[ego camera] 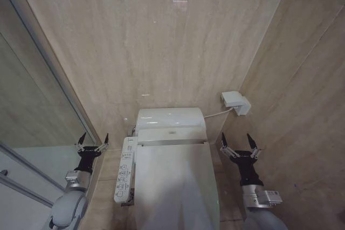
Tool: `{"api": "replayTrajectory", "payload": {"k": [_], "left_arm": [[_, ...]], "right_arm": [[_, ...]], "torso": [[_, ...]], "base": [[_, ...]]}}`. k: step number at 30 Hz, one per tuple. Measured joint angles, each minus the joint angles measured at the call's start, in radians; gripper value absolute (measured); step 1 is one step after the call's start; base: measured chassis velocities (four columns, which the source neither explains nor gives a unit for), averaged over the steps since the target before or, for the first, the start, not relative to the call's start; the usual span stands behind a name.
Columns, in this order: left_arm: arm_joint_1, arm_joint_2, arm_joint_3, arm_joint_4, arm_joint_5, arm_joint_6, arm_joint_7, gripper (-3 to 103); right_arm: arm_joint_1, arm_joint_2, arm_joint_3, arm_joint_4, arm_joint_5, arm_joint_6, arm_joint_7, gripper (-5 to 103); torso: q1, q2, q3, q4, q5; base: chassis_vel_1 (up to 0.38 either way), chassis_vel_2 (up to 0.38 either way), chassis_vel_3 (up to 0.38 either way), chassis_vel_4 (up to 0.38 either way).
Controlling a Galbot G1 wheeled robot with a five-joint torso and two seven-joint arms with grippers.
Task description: Open the toilet lid, clean the toilet bowl with a toilet brush, close the toilet lid, and flush.
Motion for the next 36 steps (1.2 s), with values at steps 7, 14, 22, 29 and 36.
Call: {"api": "replayTrajectory", "payload": {"k": [7,14,22,29,36], "left_arm": [[-0.045,0.034,0.011,0.060,-0.033,-0.037,0.068,98],[-0.099,0.068,0.034,0.100,-0.054,-0.049,0.120,81],[-0.182,0.139,0.097,0.160,-0.075,-0.052,0.147,54],[-0.238,0.205,0.160,0.254,-0.071,-0.124,0.187,26],[-0.294,0.218,0.188,0.345,-0.064,-0.176,0.226,2]], "right_arm": [[0.000,0.000,0.000,0.000,0.000,0.000,0.000,100],[0.000,0.000,0.000,0.000,0.000,0.000,0.000,100],[0.000,0.000,0.000,0.000,0.000,0.000,0.000,100],[0.000,0.000,0.000,0.000,0.000,0.000,0.000,100],[0.000,0.000,0.000,0.000,0.000,0.000,0.000,100]], "torso": [[0.000,0.000,0.000,0.0002,0.0000],[0.000,0.000,0.000,0.0000,0.0000],[0.000,0.000,0.000,-0.0001,0.0001],[0.000,0.000,0.000,0.0002,0.0000],[0.000,0.000,0.000,-0.0002,-0.0001]], "base": [[0.000,0.000,0.000,0.000],[0.000,0.000,0.000,0.000],[0.000,0.000,0.000,0.000],[0.000,0.000,0.000,0.000],[0.000,0.000,0.000,0.000]]}}
